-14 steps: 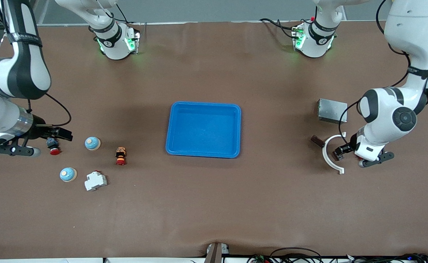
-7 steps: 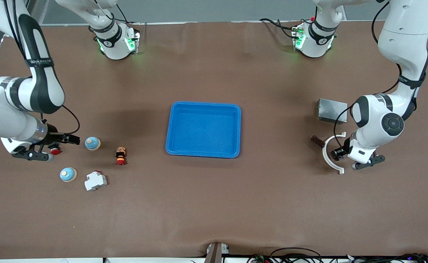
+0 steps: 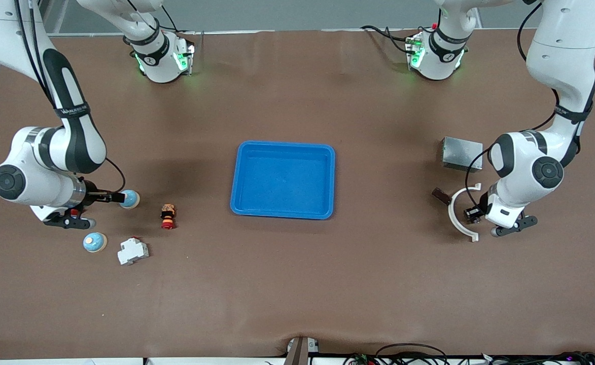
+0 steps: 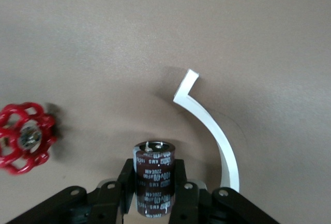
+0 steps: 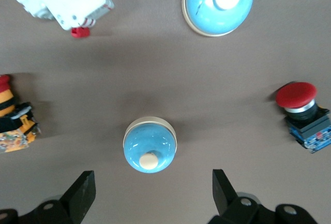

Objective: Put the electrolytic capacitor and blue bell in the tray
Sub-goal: 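Grasp the capacitor with the left gripper while the right gripper reaches the bell, then carry the capacitor into the tray while the right gripper grasps the bell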

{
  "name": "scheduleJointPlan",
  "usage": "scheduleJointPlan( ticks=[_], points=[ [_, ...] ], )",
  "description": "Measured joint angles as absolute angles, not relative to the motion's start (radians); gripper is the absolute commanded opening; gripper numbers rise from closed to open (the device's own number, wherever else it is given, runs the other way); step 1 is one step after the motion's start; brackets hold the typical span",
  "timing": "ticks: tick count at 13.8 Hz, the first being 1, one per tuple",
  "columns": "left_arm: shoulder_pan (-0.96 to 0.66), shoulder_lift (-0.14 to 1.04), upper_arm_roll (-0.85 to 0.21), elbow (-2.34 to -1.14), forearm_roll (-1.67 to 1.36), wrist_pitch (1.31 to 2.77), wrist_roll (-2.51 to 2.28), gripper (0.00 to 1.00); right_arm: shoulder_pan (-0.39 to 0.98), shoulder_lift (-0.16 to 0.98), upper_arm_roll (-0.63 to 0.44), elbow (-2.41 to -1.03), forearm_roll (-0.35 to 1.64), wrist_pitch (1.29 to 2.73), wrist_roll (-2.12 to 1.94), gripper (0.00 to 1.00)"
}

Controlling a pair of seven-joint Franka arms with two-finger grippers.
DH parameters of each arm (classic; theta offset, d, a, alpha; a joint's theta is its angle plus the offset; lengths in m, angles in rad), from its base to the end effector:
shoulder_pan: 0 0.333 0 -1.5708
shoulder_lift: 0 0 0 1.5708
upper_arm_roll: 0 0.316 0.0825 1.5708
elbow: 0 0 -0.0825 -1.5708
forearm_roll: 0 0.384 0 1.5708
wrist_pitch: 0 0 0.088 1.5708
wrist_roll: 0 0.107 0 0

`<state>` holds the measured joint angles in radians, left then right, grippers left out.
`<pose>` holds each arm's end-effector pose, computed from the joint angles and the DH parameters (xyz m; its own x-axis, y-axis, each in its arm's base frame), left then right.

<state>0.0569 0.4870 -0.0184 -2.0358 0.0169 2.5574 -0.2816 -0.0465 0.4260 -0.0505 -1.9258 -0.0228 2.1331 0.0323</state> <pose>0.6019 0.0231 0.2049 0.9522 0.3035 0.0337 0.3034 -0.9528 0.0085 0.5964 -0.0580 0.2517 0.9697 -0.1147 -0.2155 -0.1077 -0.9932 0.0440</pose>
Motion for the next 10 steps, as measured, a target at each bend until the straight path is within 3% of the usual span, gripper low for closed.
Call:
scheduleJointPlan(
  ticks=[5,10],
  points=[
    [0.049,0.339,-0.083,-2.028,0.017,2.347,-0.34,0.0,-0.041,0.476,-0.047,-1.923,-0.022,2.187,0.033,1.0],
    [0.033,0.316,-0.263,-2.02,0.017,2.308,-0.657,0.0,-0.04,0.53,-0.047,-1.924,-0.022,2.245,0.033,1.0]
  ],
)
